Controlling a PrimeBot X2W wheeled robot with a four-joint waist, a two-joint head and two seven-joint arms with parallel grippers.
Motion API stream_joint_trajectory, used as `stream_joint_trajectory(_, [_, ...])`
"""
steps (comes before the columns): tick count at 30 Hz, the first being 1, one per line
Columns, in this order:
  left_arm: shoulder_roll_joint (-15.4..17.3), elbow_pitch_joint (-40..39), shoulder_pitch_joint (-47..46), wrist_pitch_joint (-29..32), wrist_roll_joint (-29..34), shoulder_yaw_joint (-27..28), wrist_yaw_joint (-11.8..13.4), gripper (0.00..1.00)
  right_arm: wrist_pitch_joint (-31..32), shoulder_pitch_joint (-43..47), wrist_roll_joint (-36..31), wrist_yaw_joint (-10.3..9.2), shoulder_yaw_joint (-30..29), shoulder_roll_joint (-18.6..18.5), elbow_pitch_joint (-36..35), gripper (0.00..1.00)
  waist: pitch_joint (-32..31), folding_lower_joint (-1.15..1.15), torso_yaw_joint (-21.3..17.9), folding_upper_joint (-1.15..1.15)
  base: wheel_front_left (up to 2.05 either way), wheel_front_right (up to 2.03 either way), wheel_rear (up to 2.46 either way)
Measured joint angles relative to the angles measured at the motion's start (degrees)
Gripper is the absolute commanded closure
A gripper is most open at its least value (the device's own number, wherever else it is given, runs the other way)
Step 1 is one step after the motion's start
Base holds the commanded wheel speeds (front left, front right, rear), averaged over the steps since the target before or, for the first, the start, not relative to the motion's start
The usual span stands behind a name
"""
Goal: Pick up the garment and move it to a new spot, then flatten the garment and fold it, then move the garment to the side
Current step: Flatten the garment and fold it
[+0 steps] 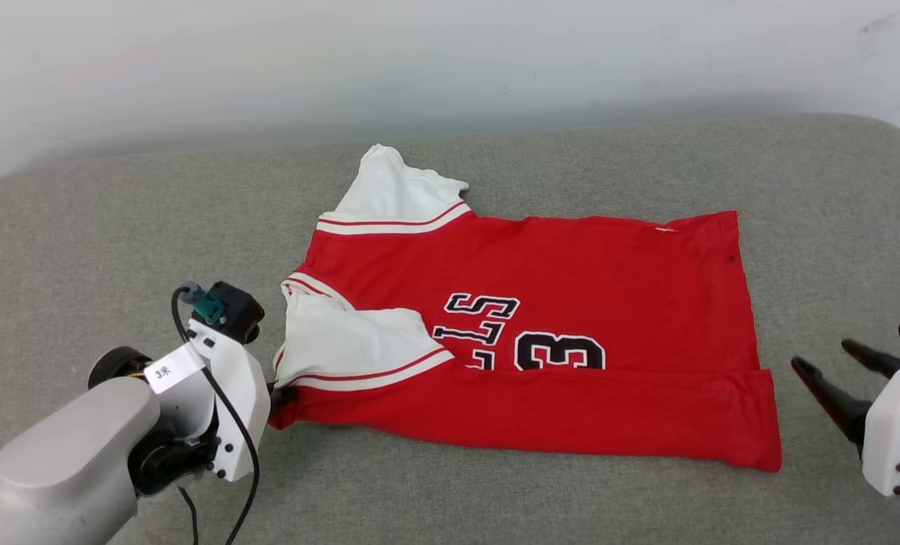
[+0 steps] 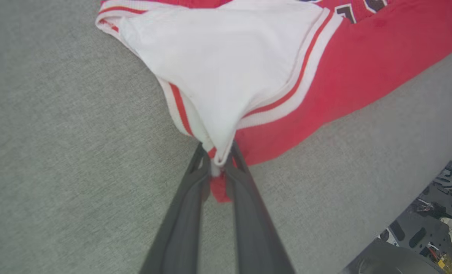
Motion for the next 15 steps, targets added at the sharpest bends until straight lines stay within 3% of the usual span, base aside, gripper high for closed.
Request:
stream_joint_trajectory(7, [1.4, -4.2, -0.3, 0.3, 0.3, 0.3, 0.9, 1.0, 16.1, 1.5, 2.0, 0.0, 0.5, -0.9, -1.3, 0.0, 0.5, 0.0, 0.4, 0.0, 0.0, 0.0, 0.0])
stream_joint_trajectory(15, [1.5, -6.6, -1.3, 0.3, 1.2, 0.3, 2.1, 1.0, 18.6, 0.4, 0.9, 0.01, 1.3, 4.0, 3.9, 0.0, 2.6, 0.0, 1.1, 0.0, 0.0, 0.0, 0.0])
